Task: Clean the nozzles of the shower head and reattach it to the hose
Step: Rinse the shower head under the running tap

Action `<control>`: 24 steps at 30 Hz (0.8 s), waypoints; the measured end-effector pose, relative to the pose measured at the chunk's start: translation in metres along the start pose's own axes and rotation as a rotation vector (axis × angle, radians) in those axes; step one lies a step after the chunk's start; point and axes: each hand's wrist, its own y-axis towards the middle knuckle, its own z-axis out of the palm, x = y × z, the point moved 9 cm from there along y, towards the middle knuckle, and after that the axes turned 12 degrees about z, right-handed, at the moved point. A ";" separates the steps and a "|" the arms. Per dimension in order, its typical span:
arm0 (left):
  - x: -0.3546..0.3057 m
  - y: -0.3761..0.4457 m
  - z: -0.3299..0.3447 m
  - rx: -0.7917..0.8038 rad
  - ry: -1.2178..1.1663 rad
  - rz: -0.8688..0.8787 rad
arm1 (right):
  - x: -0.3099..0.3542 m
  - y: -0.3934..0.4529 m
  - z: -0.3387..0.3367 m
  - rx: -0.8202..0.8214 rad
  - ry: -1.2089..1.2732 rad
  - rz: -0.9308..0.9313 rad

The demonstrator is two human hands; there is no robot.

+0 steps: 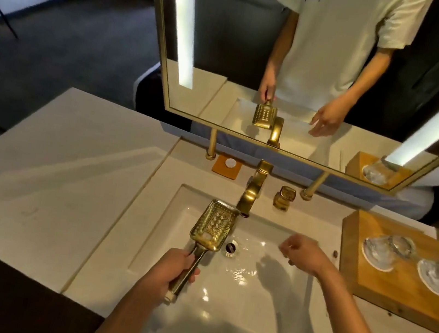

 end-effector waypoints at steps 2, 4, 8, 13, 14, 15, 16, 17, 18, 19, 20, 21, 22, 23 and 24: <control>0.000 -0.012 0.007 -0.006 -0.067 0.016 | -0.010 -0.020 0.016 -0.085 -0.002 -0.048; -0.002 -0.024 0.014 -0.016 -0.096 0.040 | -0.021 -0.038 0.029 -0.195 -0.014 -0.097; -0.003 -0.045 0.028 -0.009 -0.132 0.050 | -0.048 -0.069 0.052 -0.396 -0.005 -0.193; -0.001 -0.058 0.040 0.024 -0.060 0.078 | -0.091 -0.100 0.082 -0.517 -0.005 -0.161; 0.001 -0.060 0.042 0.035 -0.041 0.076 | -0.099 -0.109 0.087 -0.535 0.007 -0.151; 0.002 -0.061 0.044 0.056 -0.025 0.075 | -0.107 -0.118 0.093 -0.555 0.026 -0.140; 0.003 -0.061 0.046 0.080 -0.006 0.076 | -0.115 -0.127 0.098 -0.573 0.045 -0.126; 0.004 -0.061 0.047 0.101 0.010 0.080 | -0.121 -0.134 0.104 -0.582 0.051 -0.102; 0.005 -0.062 0.049 0.127 0.037 0.082 | -0.129 -0.142 0.111 -0.594 0.048 -0.060; 0.006 -0.062 0.050 0.150 0.073 0.084 | -0.136 -0.148 0.117 -0.607 0.037 -0.013; 0.008 -0.061 0.052 0.179 0.112 0.086 | -0.142 -0.156 0.123 -0.622 0.031 0.040; 0.009 -0.061 0.053 0.208 0.146 0.091 | -0.147 -0.164 0.129 -0.634 0.027 0.088; 0.010 -0.060 0.054 0.233 0.167 0.093 | -0.151 -0.170 0.136 -0.636 0.024 0.129; 0.011 -0.059 0.056 0.268 0.193 0.092 | -0.154 -0.179 0.145 -0.639 0.026 0.180; 0.012 -0.060 0.057 0.302 0.227 0.092 | -0.157 -0.188 0.154 -0.646 0.034 0.230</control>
